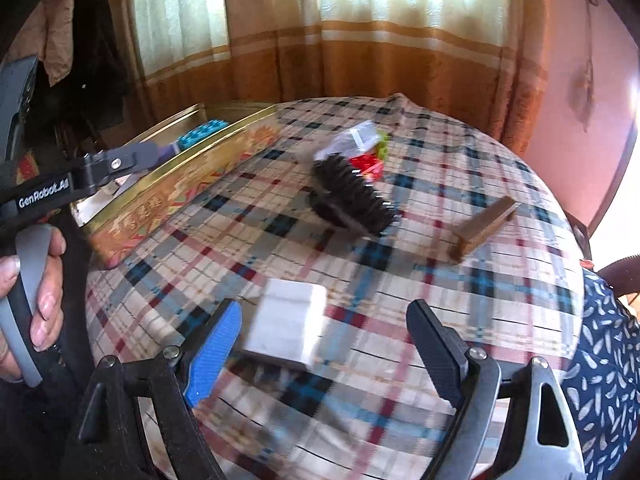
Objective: Organize rigid objects
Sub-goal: 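Grasp black bristle brush with left tool while right tool grasps white charger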
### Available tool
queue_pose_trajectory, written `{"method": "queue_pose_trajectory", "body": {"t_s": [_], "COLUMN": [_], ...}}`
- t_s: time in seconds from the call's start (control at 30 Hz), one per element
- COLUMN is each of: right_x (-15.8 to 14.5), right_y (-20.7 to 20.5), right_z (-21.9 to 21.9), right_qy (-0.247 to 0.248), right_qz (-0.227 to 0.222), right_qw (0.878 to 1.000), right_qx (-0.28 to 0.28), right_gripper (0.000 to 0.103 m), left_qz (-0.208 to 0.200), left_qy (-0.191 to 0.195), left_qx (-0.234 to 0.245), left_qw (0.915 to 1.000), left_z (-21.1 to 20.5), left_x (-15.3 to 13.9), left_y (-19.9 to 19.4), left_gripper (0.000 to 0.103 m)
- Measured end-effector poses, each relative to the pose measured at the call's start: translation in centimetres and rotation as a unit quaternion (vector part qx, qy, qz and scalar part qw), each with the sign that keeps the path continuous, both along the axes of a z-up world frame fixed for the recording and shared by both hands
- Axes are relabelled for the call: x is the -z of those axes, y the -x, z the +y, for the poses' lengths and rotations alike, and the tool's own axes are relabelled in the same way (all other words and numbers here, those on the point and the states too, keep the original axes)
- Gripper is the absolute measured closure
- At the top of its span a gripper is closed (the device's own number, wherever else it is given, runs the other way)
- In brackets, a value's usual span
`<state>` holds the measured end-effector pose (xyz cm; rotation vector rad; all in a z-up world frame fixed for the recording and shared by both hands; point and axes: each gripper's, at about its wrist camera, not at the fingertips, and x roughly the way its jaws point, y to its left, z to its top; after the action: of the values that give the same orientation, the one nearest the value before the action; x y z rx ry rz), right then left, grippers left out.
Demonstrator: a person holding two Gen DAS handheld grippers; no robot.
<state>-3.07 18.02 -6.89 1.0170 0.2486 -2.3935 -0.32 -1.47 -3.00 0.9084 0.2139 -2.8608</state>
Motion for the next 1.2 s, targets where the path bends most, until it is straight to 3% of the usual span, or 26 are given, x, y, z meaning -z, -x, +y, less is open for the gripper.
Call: {"method": "queue_pose_trajectory", "body": {"t_s": [0.1,0.17,0.2,0.23,0.27,0.4,0.87,1.2], "right_x": [0.9,1.5,1.6,1.6,1.5,0.6,-1.7,-2.2], "right_y": [-0.1,0.0,0.0,-0.1,-0.3,-0.1,3.8,4.1], "right_z": [-1.2,-1.5,-1.4,-1.3,-1.3,-0.6,5.5,7.4], "right_qy": [-0.024,-0.036,-0.032,-0.031,-0.032,-0.017,0.010,0.022], "right_qz": [-0.002,-0.009,-0.007,-0.005,-0.001,0.019,0.066,0.079], "right_qw": [1.000,0.999,0.999,0.999,0.999,1.000,0.989,0.984], "right_qx": [-0.002,-0.001,-0.004,-0.007,-0.006,0.004,0.135,0.158], "right_gripper": [0.020,0.042,0.045,0.057,0.063,0.063,0.063,0.063], "left_qz": [0.001,0.000,-0.002,-0.004,-0.007,-0.016,-0.057,-0.084], "left_qy": [0.003,0.005,0.004,0.003,0.000,-0.007,-0.003,-0.002], "left_qx": [0.005,0.009,0.011,0.012,0.015,0.024,0.106,0.131], "left_qw": [1.0000,0.9999,0.9999,0.9999,0.9999,0.9996,0.9927,0.9879], "left_z": [0.3,0.6,0.7,0.7,0.8,1.4,8.6,11.3], "left_x": [-0.1,-0.1,0.0,0.0,0.1,0.2,1.2,2.2], "left_y": [0.1,0.2,0.3,0.5,0.6,1.3,5.5,8.9], "left_gripper": [0.004,0.004,0.004,0.004,0.004,0.004,0.004,0.004]}}
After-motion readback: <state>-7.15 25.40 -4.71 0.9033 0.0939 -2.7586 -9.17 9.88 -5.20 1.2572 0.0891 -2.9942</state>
